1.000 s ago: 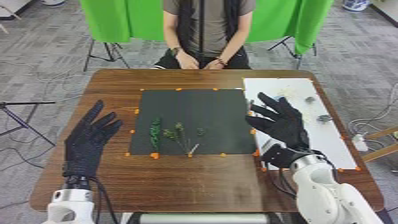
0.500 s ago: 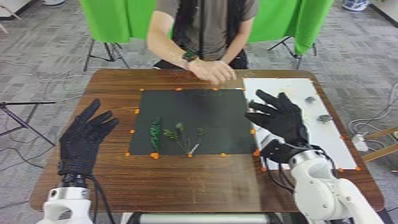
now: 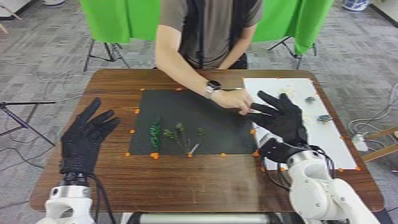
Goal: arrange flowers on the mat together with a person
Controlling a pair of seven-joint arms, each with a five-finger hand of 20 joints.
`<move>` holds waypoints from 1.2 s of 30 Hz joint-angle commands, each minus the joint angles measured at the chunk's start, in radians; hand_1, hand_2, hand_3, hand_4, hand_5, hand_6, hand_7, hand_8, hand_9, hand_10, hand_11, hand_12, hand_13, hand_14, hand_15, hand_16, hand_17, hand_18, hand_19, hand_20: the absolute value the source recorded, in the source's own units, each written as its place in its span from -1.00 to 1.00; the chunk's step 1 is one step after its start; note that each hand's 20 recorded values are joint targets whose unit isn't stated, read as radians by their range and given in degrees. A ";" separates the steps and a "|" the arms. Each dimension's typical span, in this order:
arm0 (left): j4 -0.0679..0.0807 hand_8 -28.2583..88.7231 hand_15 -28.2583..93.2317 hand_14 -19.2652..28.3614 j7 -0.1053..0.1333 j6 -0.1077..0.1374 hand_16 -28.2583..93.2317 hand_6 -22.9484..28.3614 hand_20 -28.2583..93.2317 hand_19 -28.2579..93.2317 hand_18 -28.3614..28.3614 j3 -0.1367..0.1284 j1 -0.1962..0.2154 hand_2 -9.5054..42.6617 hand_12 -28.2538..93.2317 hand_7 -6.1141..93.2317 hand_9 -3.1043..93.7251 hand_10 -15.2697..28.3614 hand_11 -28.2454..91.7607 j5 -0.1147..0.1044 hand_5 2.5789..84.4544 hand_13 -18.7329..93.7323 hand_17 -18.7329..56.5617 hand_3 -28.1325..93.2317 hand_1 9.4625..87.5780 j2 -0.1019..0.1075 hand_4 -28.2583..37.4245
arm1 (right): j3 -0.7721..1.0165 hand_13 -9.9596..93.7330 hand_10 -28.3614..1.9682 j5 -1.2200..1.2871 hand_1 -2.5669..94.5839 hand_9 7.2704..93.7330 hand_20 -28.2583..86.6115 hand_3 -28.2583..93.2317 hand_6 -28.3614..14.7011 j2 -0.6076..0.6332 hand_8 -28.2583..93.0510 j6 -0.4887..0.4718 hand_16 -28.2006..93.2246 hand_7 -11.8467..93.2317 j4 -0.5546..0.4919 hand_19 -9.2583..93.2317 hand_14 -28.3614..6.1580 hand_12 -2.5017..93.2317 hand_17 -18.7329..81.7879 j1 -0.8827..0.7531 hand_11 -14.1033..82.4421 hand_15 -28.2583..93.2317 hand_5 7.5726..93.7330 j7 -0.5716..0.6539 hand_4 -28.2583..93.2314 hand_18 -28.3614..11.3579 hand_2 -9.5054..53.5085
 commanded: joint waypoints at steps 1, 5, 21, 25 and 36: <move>0.003 -0.66 0.23 0.83 0.005 0.014 -0.65 0.15 -0.48 0.43 0.84 0.004 0.009 -0.26 -0.35 -0.66 -0.16 0.54 -0.17 -0.016 -0.23 -0.15 -0.65 0.67 -0.76 0.007 -1.00 | -0.009 -0.02 -0.25 0.006 -0.69 0.06 -0.19 0.68 0.28 0.005 -0.75 0.007 -0.34 -0.51 -0.006 0.08 -0.54 -0.66 -0.55 0.011 -0.45 0.13 -0.05 -0.003 -0.97 -0.65 -0.27; 0.004 -0.66 0.24 0.83 0.003 0.013 -0.65 0.15 -0.48 0.43 0.84 0.005 0.010 -0.27 -0.35 -0.66 -0.16 0.54 -0.17 -0.016 -0.23 -0.15 -0.65 0.67 -0.75 0.009 -1.00 | -0.007 -0.02 -0.26 0.006 -0.69 0.06 -0.20 0.68 0.28 0.001 -0.75 -0.007 -0.34 -0.51 -0.004 0.08 -0.53 -0.66 -0.54 0.011 -0.44 0.13 -0.04 0.002 -0.98 -0.66 -0.27; 0.003 -0.67 0.24 0.83 -0.002 0.032 -0.66 0.15 -0.49 0.44 0.85 0.024 0.011 -0.27 -0.36 -0.65 -0.16 0.55 -0.16 -0.023 -0.24 -0.15 -0.64 0.68 -0.72 0.015 -1.00 | -0.020 -0.01 -0.26 -0.030 -0.69 0.07 -0.20 0.69 0.27 0.003 -0.75 -0.004 -0.34 -0.50 -0.006 0.09 -0.53 -0.66 -0.54 0.007 -0.44 0.14 -0.03 0.010 -0.97 -0.65 -0.27; 0.001 -0.67 0.24 0.83 -0.004 0.033 -0.66 0.15 -0.49 0.44 0.84 0.021 0.015 -0.27 -0.36 -0.65 -0.16 0.55 -0.16 -0.023 -0.24 -0.15 -0.64 0.68 -0.72 0.012 -1.00 | -0.023 -0.01 -0.27 -0.040 -0.69 0.08 -0.20 0.69 0.27 0.002 -0.75 0.001 -0.34 -0.50 -0.006 0.10 -0.53 -0.66 -0.54 0.009 -0.43 0.14 -0.02 0.018 -0.97 -0.65 -0.27; 0.004 -0.67 0.25 0.83 0.000 0.035 -0.66 0.15 -0.49 0.44 0.85 0.025 0.012 -0.27 -0.36 -0.64 -0.17 0.55 -0.15 -0.027 -0.24 -0.15 -0.64 0.68 -0.71 0.016 -1.00 | -0.027 -0.01 -0.27 -0.048 -0.69 0.08 -0.20 0.68 0.27 0.011 -0.75 -0.001 -0.34 -0.50 -0.009 0.10 -0.52 -0.66 -0.53 0.012 -0.43 0.14 -0.02 0.011 -0.98 -0.65 -0.27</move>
